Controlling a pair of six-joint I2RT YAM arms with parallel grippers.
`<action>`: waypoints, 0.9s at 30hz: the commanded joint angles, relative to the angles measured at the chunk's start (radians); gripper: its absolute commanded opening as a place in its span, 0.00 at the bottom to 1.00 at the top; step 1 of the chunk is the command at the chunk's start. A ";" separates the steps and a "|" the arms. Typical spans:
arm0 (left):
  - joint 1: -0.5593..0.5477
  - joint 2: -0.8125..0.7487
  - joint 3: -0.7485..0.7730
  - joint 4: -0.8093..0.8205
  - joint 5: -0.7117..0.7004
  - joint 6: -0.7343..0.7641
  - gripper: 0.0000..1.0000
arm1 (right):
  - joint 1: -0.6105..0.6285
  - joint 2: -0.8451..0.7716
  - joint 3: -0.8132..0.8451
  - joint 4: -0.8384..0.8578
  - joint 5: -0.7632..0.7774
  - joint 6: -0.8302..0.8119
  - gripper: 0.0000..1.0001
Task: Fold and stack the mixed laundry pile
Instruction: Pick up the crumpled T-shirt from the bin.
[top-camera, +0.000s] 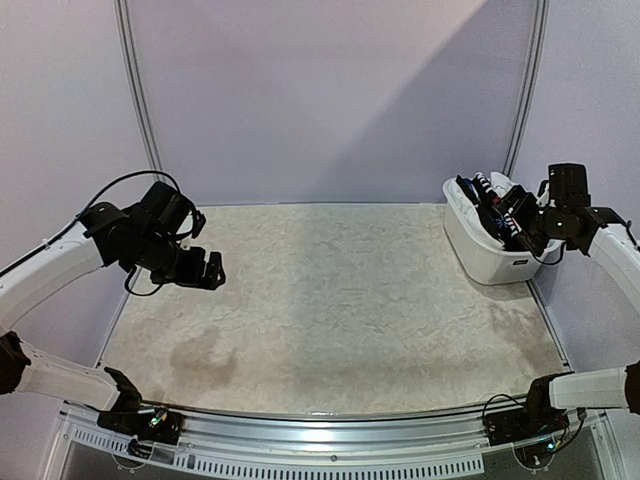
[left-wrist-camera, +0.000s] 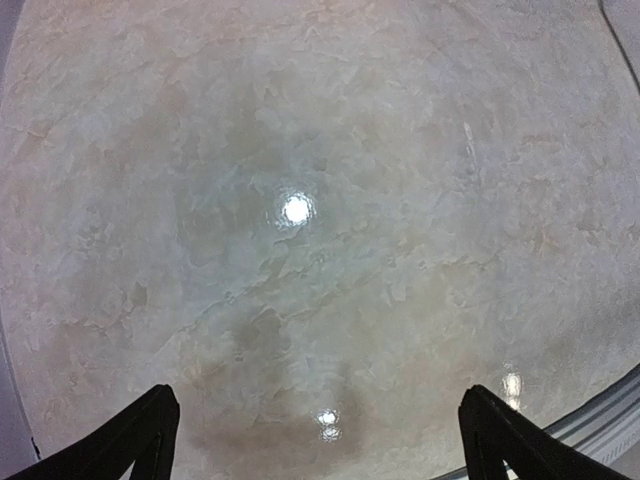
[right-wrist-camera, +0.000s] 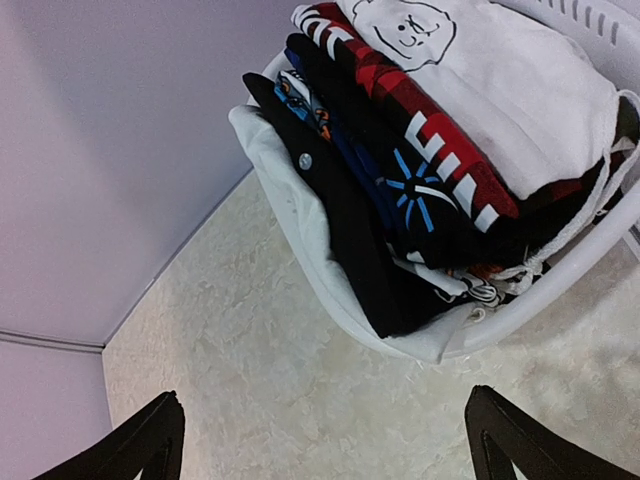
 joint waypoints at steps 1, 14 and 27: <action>-0.019 -0.010 -0.022 0.048 0.026 0.003 1.00 | 0.007 -0.011 0.043 -0.127 0.053 0.004 0.99; -0.024 0.075 0.053 0.064 0.069 0.038 1.00 | -0.052 0.190 0.337 -0.445 0.145 0.024 0.99; -0.047 0.087 0.101 0.019 0.040 0.011 1.00 | -0.248 0.489 0.595 -0.529 0.002 0.053 0.99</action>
